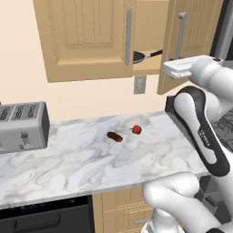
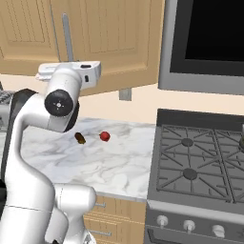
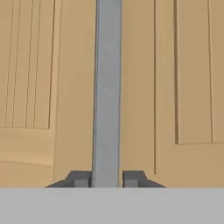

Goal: Pick the pan from the cabinet and place it on the stove. Then turn on the stove burner for the pan.

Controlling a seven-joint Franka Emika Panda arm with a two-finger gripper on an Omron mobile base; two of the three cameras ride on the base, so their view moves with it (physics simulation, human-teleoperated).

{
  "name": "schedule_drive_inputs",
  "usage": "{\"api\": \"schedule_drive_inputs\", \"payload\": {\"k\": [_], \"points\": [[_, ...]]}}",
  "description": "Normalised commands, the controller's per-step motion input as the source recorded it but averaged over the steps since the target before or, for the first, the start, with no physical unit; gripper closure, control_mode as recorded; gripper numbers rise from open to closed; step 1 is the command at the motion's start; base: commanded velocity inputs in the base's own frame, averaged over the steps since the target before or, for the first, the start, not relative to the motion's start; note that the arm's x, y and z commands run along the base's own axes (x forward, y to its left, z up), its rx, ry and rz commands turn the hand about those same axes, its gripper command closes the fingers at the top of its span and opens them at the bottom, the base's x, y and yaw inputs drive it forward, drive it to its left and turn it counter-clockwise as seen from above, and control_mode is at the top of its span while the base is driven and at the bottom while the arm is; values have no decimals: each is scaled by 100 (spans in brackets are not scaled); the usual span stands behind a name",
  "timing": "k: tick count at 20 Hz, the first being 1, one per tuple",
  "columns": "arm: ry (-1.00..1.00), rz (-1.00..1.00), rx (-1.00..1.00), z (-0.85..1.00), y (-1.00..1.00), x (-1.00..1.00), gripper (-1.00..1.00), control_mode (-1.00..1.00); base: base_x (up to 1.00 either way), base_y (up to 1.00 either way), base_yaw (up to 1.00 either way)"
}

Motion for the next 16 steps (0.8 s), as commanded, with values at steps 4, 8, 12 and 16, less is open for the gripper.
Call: {"api": "schedule_drive_inputs", "payload": {"k": [4, 8, 12, 16], "points": [[-2, 0, -1, 0, 0, -40, -100, -100, 0, 0, 0], [-3, -1, -2, 0, 0, -64, -100, -100, 0, 0, 0], [-3, -3, -5, 4, 9, -72, -100, -100, 0, 0, 0], [0, -9, -13, 10, 54, -55, -100, -100, 0, 0, 0]]}}
